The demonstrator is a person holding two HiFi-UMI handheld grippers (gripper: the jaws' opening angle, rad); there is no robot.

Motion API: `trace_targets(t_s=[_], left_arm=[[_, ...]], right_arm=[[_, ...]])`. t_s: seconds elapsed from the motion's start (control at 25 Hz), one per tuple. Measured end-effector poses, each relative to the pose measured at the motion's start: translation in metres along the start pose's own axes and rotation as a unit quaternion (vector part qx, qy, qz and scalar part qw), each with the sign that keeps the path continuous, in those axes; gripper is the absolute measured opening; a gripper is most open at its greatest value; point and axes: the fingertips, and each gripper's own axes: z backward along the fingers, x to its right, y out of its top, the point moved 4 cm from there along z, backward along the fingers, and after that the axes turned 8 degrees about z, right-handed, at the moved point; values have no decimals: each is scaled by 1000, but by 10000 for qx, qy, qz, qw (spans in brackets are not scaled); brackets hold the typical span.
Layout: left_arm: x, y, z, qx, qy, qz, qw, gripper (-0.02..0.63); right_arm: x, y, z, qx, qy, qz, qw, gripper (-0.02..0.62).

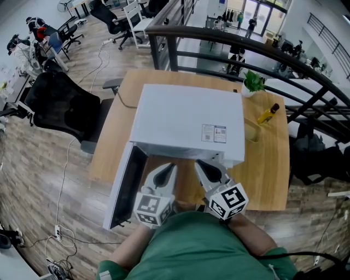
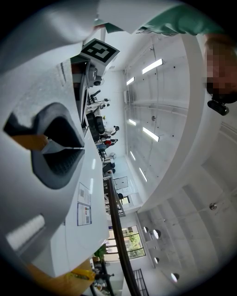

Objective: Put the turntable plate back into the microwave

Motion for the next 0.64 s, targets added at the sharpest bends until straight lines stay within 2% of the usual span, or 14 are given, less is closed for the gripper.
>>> trace_targets(t_s=[0.44,0.64], left_arm=[[-6,-8,-3,-137,103,147,9997,28],[-9,-10,-3,-133,140,89,9998,28]], right_arm=[[0,-3,0,-72,-24,4,10000,14],[0,-5,0,-88,-49,-24,9999,14]])
